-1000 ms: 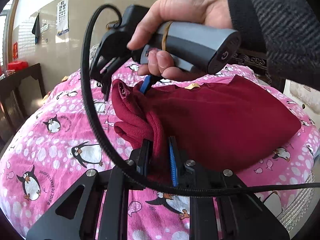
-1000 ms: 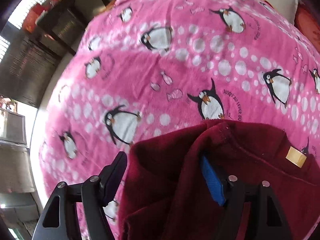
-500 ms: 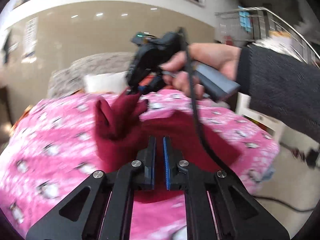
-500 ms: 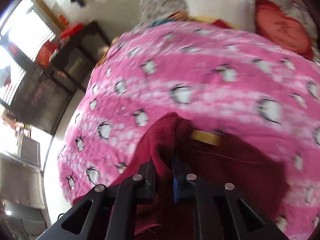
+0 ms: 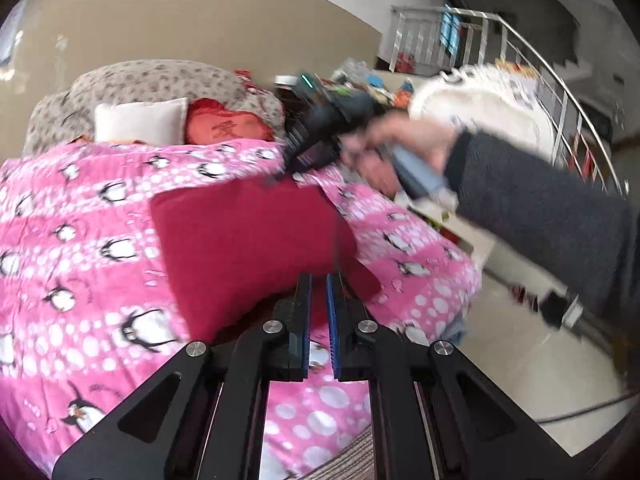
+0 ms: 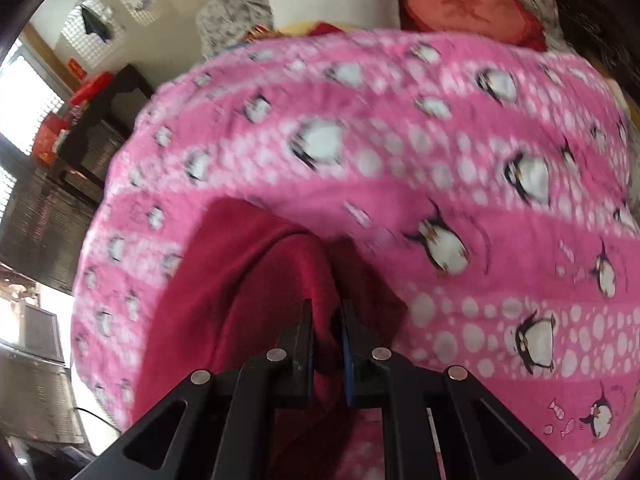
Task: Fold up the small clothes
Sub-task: 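Lay the folded side down onto the shirt with the left gripper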
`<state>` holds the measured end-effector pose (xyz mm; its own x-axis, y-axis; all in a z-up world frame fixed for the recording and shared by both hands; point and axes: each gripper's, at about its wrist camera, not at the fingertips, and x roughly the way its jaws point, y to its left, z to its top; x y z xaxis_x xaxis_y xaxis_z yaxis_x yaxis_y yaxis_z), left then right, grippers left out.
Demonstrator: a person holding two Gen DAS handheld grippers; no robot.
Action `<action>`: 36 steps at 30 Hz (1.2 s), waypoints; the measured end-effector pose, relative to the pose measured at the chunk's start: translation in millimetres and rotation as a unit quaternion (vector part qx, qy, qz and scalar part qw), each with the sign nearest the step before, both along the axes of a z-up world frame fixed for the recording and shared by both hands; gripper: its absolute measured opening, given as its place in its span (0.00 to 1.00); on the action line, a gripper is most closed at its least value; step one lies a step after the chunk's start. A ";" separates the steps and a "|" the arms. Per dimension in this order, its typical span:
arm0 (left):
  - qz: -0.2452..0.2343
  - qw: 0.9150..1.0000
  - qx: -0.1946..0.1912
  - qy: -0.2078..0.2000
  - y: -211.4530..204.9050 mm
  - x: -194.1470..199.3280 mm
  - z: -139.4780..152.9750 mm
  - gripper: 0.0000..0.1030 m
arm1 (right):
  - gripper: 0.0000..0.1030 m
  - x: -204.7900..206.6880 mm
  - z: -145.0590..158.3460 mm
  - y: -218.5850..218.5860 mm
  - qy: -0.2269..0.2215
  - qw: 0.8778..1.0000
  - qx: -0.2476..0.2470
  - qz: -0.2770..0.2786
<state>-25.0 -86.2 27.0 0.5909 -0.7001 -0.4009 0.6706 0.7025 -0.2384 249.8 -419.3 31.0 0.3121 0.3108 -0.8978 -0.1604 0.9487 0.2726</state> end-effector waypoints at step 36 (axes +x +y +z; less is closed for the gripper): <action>0.083 0.983 0.014 0.164 -5.4 215.6 -20.6 0.06 | 0.25 -151.5 -34.1 44.6 -0.227 0.961 -0.016 0.160</action>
<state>190.6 -91.6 6.4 0.5313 -0.5908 -0.6072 0.4368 0.8051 -0.4011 98.3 -374.7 -3.1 0.5670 0.4301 -0.7025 -0.5402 0.8380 0.0770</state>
